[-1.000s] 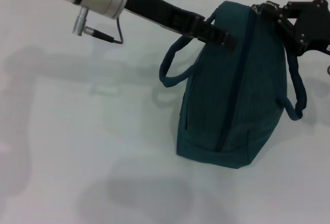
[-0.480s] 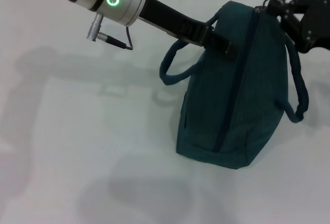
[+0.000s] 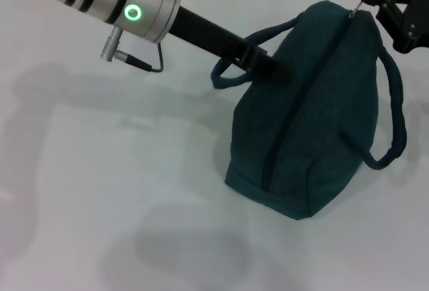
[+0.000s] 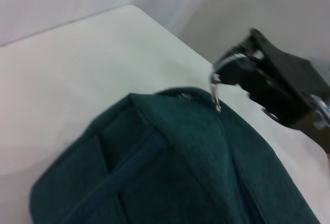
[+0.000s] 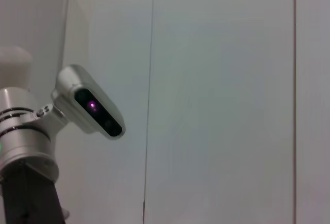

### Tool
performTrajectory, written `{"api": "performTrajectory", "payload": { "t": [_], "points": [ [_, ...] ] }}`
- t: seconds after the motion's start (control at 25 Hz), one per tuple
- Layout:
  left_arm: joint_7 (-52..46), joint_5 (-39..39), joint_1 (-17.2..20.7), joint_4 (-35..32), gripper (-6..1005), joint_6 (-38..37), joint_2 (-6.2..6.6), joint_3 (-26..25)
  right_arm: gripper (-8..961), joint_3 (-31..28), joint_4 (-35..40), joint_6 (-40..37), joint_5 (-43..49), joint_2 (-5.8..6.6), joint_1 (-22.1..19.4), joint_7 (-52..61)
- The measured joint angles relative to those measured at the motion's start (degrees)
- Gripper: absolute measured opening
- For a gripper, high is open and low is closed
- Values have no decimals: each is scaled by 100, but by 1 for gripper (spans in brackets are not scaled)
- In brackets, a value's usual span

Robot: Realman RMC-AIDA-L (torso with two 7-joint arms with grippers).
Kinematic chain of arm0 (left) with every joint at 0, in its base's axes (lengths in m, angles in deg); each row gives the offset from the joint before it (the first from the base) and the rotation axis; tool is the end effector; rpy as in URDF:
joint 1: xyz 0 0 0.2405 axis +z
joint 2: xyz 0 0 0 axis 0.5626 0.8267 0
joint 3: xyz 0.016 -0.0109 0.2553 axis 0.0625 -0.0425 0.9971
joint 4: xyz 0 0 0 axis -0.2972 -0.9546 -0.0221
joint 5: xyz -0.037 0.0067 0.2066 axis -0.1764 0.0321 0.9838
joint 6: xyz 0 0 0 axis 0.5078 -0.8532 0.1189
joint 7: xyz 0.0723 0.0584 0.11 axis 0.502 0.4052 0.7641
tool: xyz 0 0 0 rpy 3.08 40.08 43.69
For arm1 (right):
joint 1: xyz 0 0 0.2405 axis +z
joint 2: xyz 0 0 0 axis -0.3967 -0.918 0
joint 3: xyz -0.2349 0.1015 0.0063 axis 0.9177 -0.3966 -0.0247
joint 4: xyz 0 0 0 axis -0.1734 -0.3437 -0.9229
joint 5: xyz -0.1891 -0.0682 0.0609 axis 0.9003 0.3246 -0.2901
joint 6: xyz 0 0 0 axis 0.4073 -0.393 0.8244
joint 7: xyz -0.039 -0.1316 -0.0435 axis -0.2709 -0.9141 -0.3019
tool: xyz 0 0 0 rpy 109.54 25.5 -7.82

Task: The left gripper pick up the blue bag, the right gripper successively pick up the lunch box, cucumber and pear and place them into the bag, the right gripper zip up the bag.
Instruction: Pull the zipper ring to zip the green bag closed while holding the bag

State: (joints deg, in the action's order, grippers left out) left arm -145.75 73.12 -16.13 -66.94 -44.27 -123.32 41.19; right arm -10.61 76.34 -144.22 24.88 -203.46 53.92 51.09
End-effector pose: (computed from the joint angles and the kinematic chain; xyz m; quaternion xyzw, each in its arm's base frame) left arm -0.1068 0.3861 -0.0102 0.9415 0.3246 0.0890 0.0140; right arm 0.2219 0.3720 0.0372 -0.8688 0.0490 0.3924 0.2980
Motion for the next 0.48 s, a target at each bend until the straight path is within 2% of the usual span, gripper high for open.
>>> {"api": "performTrajectory", "payload": {
  "t": [0.04,0.24,0.36,0.48],
  "points": [
    [47,0,1,-7,225,-78,6,3,7,17,-6,24,10,-3,6,0],
    [116,1,1,-10,99,-230,58,-16,6,31,-7,-28,77,-20,-21,32],
    [165,-27,0,-24,88,-319,104,-43,6,1,4,-51,65,-20,-58,46],
    [205,-107,-38,-30,77,-451,205,-51,7,-9,0,-172,51,-15,-59,69]
  ]
}}
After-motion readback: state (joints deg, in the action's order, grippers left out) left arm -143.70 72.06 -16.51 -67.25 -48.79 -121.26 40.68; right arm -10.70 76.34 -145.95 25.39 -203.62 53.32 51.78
